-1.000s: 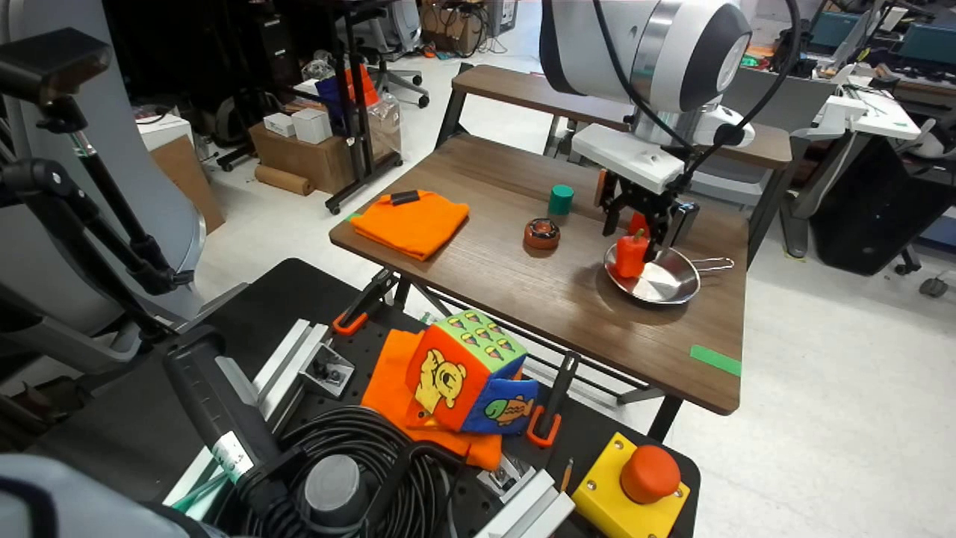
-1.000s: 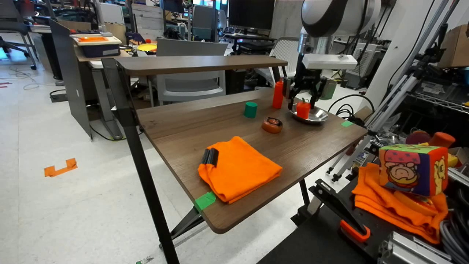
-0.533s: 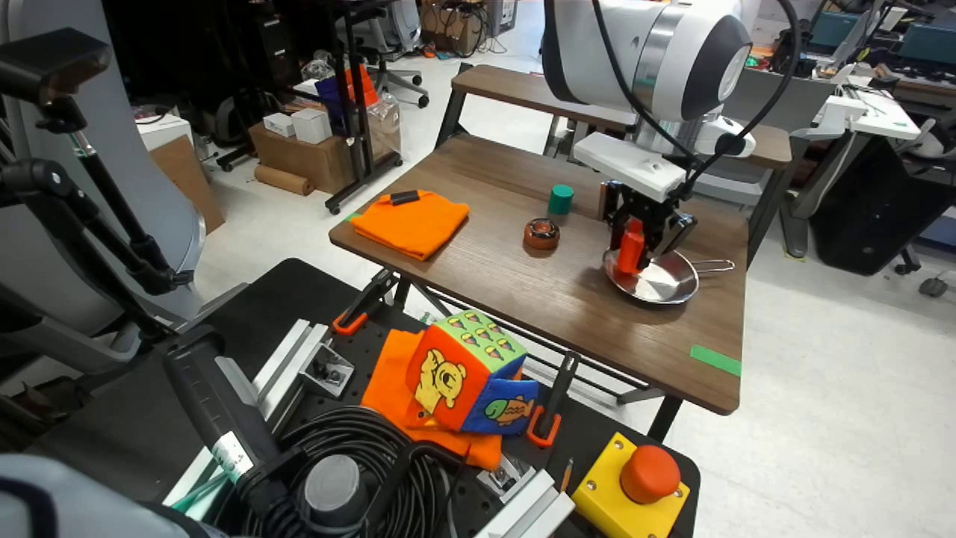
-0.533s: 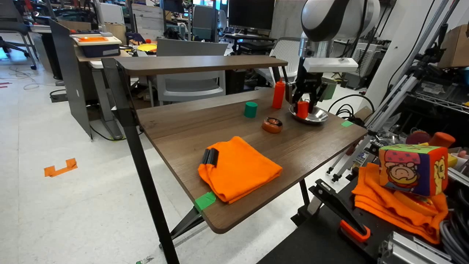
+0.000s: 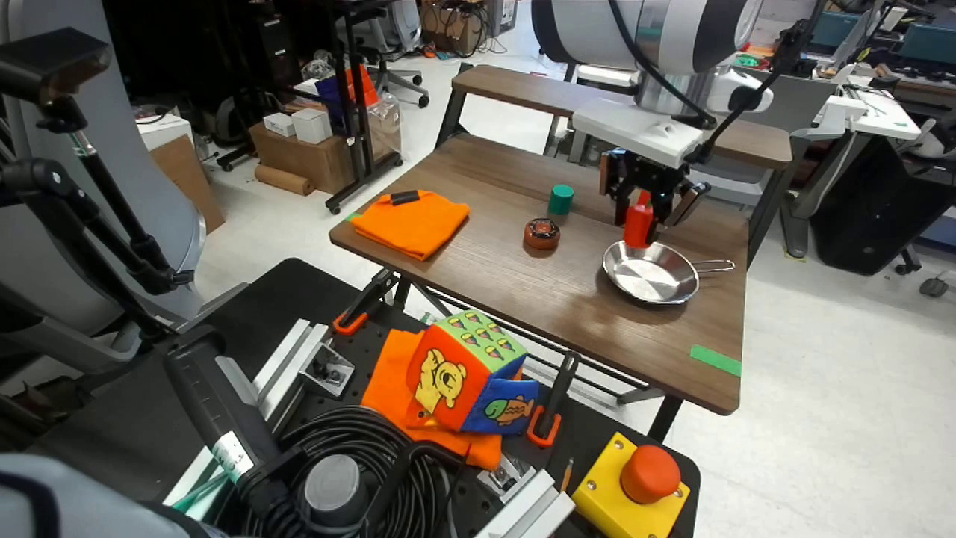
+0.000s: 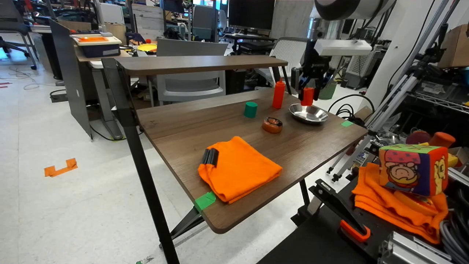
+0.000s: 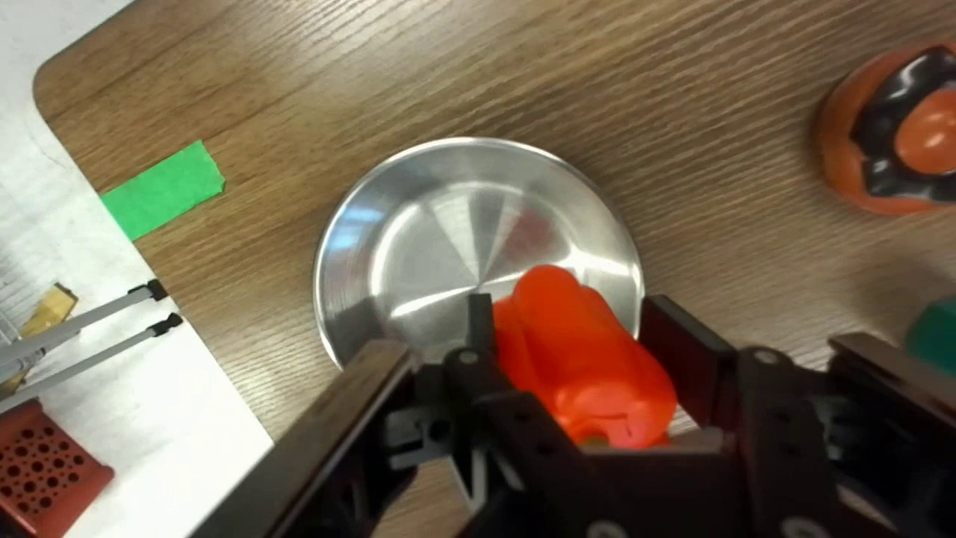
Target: Remove the orange object from the frying pan and put it on the table
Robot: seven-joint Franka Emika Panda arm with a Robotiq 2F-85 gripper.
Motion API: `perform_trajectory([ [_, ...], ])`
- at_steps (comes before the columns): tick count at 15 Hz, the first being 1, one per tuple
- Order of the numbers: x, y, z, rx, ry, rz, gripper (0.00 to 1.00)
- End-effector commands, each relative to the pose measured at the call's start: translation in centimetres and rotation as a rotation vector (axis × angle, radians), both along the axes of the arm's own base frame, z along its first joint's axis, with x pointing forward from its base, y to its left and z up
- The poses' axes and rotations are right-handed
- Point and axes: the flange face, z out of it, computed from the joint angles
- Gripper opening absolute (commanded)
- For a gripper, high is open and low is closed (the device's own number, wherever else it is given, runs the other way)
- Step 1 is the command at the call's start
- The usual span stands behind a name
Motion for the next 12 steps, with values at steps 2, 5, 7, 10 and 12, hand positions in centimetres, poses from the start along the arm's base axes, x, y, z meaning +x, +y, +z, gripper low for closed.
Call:
perform_trajectory([
  [2, -6.1, 4.4, 4.5, -0.019, -0.116, 0.117, 0.27],
  [5, -9.7, 7.0, 4.5, 0.027, -0.183, 0.09, 0.27],
  [7, -11.6, 7.9, 3.5, 0.062, -0.189, 0.029, 0.27],
  [10, -13.4, 8.5, 1.3, 0.072, -0.197, -0.046, 0.27],
  [12, -14.1, 8.6, 0.0, 0.064, -0.202, -0.081, 0.27],
])
